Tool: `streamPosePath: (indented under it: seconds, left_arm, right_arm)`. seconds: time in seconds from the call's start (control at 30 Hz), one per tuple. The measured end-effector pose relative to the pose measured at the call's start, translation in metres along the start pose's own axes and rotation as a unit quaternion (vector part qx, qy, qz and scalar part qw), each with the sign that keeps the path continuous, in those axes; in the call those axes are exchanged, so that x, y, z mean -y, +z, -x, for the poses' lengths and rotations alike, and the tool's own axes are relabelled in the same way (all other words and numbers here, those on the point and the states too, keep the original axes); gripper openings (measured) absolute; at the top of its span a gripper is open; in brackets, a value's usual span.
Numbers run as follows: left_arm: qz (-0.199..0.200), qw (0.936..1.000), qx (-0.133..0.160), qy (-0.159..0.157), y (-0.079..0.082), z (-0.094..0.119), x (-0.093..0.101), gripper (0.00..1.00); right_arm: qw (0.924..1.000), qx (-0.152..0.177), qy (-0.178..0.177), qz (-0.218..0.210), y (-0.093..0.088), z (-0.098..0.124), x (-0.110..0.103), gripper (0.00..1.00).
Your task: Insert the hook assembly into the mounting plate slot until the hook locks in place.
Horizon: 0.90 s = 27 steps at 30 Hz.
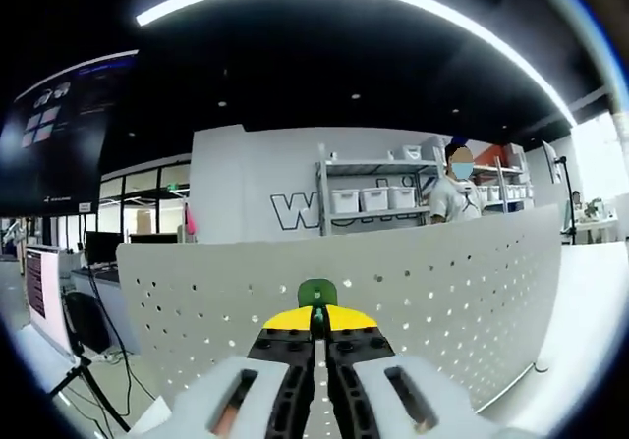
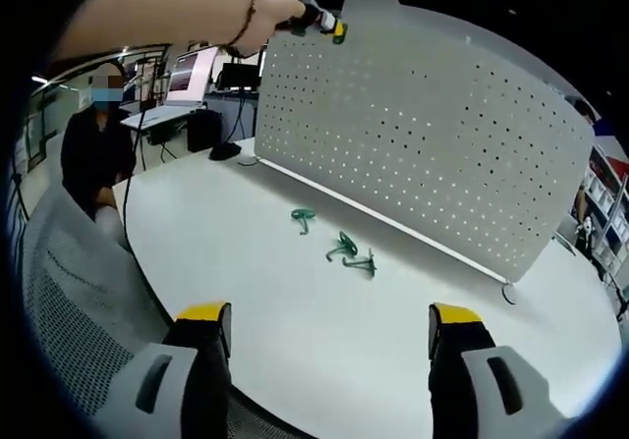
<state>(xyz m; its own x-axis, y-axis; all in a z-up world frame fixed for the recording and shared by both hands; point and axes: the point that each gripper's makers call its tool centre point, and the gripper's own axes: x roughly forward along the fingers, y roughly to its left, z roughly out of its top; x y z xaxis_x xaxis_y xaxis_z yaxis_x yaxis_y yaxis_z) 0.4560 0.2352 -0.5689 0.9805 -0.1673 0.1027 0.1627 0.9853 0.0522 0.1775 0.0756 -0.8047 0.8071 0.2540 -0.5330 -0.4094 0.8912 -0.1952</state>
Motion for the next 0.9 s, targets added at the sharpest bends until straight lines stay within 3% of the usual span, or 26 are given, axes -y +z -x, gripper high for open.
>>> streamPosePath:
  seconds: [0.17, 0.9]
  left_arm:
    - [-0.002, 1.0, 0.0, 0.004, -0.001, -0.015, 0.001, 0.01]
    - [-0.001, 0.9997, -0.015, 0.016, -0.012, -0.021, 0.003, 0.01]
  right_arm:
    - [1.0, 0.002, 0.0, -0.002, 0.0, 0.0, 0.0, 0.79]
    - [1.0, 0.006, 0.001, -0.003, 0.003, 0.001, 0.001, 0.76]
